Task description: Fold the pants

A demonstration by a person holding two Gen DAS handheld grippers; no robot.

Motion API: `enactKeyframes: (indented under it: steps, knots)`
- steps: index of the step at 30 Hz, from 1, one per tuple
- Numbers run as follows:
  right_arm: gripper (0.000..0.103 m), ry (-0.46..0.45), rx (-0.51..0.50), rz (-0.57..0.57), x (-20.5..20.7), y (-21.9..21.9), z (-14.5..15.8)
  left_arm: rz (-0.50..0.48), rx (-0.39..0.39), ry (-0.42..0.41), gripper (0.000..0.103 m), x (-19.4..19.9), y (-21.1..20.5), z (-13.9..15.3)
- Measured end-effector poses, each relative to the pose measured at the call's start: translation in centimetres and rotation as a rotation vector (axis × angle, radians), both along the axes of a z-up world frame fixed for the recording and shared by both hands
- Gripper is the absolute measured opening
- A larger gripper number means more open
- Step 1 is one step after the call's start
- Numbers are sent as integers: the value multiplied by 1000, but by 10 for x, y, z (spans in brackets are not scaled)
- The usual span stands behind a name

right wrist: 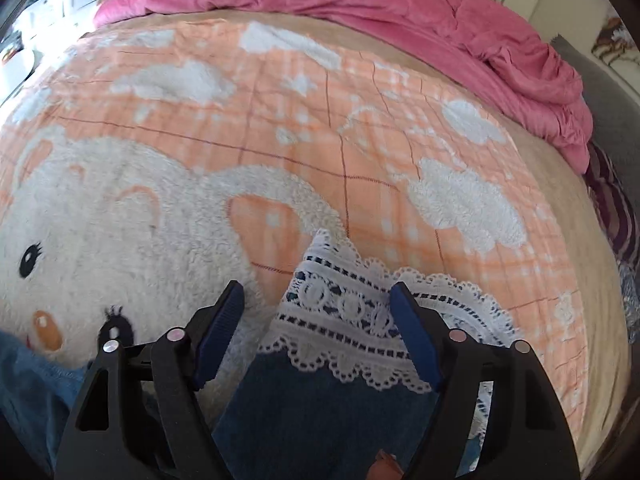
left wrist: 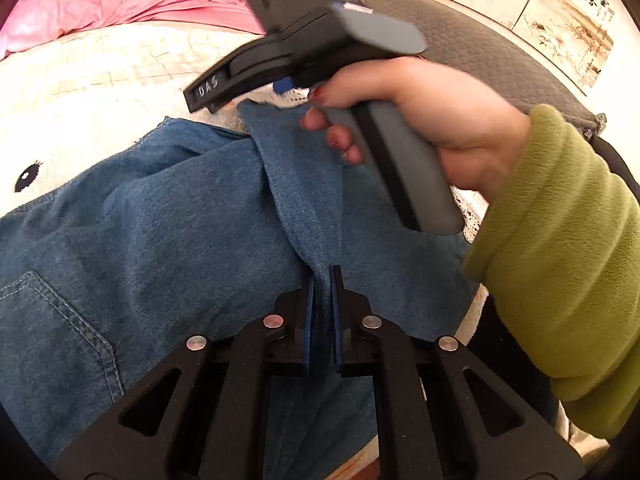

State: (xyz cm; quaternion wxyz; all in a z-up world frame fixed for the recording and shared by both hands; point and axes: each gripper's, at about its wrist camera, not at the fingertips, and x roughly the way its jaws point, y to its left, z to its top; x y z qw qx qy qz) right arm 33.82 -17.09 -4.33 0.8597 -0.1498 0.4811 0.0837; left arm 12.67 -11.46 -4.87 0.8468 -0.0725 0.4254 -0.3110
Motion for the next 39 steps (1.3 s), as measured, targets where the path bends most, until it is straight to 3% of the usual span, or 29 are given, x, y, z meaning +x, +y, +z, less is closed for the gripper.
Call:
enactKeyframes:
  steps: [1,3,6,11,16,23,31,35,39]
  knots:
    - [57,9,19,1,1,-2,-2,0,-4,-1,3,-2,5,3]
    - [31,-16,23,2,1,-2,-1,3,-7,-2,3,-3,7,5]
    - [13,-31,75,-6,-1,-9,7,10,-10,6,3,0,11,4]
    - [10,-69,211,-43,-17,-36,33,18,-10,-1,3,1,17,4]
    - [10,-105,395,-122,-54,-96,63,25,-7,-25,4,-5,16,9]
    - [9,-199,492,-233,-134,-175,95,9,14,-65,2,-16,14,22]
    - [9,-105,640,-363,-211,-239,61,-57,68,-164,2,-43,26,30]
    - [9,-54,666,-381,-231,-246,39,-87,118,-222,2,-52,23,29]
    - [15,-44,672,-383,-235,-248,30,-114,135,-219,2,-51,14,23]
